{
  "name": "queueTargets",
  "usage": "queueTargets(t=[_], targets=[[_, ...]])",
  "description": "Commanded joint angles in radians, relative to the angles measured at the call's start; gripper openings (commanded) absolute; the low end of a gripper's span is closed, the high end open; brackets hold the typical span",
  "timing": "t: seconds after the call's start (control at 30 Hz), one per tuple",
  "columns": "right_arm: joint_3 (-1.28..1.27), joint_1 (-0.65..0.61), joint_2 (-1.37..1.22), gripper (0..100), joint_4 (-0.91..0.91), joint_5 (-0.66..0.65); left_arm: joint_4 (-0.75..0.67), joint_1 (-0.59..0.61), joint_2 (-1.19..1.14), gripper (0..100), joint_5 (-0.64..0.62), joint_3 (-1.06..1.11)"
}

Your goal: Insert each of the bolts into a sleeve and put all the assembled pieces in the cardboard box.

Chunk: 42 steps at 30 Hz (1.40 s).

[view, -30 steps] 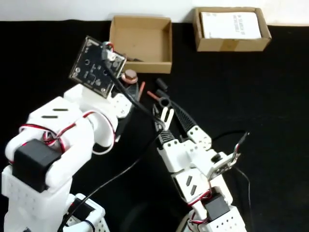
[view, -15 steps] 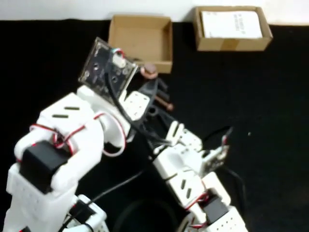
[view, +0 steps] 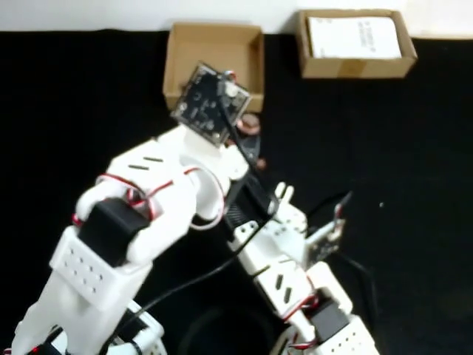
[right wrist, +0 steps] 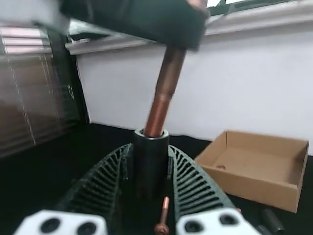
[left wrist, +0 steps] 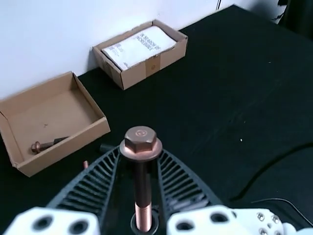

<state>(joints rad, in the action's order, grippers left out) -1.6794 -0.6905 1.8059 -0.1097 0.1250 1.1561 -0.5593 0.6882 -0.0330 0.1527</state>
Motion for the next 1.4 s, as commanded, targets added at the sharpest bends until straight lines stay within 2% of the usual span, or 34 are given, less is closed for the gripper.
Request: queueTargets(t=[0.0, 0.5, 0.67, 0.93, 1.23, 1.37], targets=[[-0.124, -0.004, 0.013, 0.6, -0.002, 0.008, -0.046, 0.007, 0.005, 1, -0.005, 0.002], [-0.124, -0.001, 0.013, 0.6, -0.002, 0.008, -0.011, 0.008, 0.013, 1, -0.005, 0.062], [-0.124, 0.001, 0.013, 0.6, -0.002, 0.008, 0.006, 0.008, 0.079, 1, -0.005, 0.07], [-0.124, -0.001, 0.013, 0.6, -0.002, 0.008, 0.143, 0.008, 0.099, 2, -0.005, 0.068], [-0.124, 0.001, 0.015, 0.6, -0.004, 0.002, 0.212, 0.013, 0.097, 13, -0.017, 0.096], [-0.124, 0.002, 0.015, 0.6, -0.005, 0.002, 0.282, 0.065, 0.091, 19, -0.077, 0.076]])
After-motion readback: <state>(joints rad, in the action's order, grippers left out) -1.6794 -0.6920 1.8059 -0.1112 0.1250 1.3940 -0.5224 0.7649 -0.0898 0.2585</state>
